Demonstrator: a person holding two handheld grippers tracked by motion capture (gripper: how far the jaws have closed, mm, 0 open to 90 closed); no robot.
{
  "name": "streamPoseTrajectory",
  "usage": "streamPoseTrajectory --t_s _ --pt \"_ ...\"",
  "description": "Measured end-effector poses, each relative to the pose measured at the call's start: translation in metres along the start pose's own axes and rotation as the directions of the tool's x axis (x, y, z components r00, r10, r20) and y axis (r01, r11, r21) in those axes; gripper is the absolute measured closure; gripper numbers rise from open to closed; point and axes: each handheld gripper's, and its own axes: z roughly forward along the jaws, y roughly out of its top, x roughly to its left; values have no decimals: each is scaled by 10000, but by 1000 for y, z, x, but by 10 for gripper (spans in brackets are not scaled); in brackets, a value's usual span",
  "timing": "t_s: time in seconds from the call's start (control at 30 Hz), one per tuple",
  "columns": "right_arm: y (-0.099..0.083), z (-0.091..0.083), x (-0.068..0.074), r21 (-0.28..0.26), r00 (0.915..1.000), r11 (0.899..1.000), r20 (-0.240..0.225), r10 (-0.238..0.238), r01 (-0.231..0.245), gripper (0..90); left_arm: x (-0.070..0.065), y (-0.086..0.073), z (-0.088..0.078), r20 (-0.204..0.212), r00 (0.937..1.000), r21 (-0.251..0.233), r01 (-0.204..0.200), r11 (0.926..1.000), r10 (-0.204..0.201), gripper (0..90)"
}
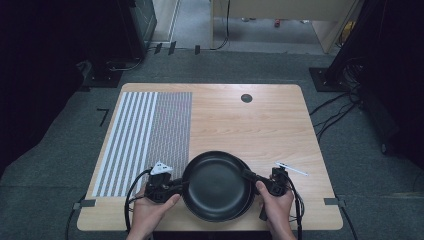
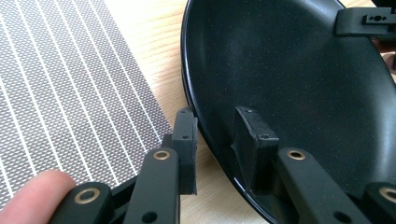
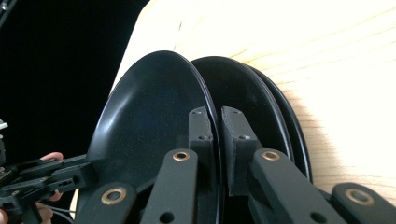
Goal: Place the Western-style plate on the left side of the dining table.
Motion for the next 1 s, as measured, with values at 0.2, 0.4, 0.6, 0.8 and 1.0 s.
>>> streamPoseTrajectory --t_s 0.2,0.4,0.6,0.8,1.0 --pt "1 0 0 -43 9999 9999 -87 93 -94 830 -2 2 -3 -47 9999 -17 -126 9999 125 708" --pt "5 0 4 -90 10000 10000 -79 20 -21 828 -2 4 -4 -11 10000 -102 -70 9999 70 708" --pt "10 4 13 -104 9997 9999 -228 63 -65 826 4 8 -14 -65 10000 -306 34 9995 -36 711" --pt "19 16 27 24 9995 9999 -295 -118 119 825 13 10 -22 -125 9996 -511 242 9984 -249 713" --pt "28 27 39 159 9990 9995 -356 -281 287 823 23 14 -31 -191 9989 -731 405 9965 -420 712"
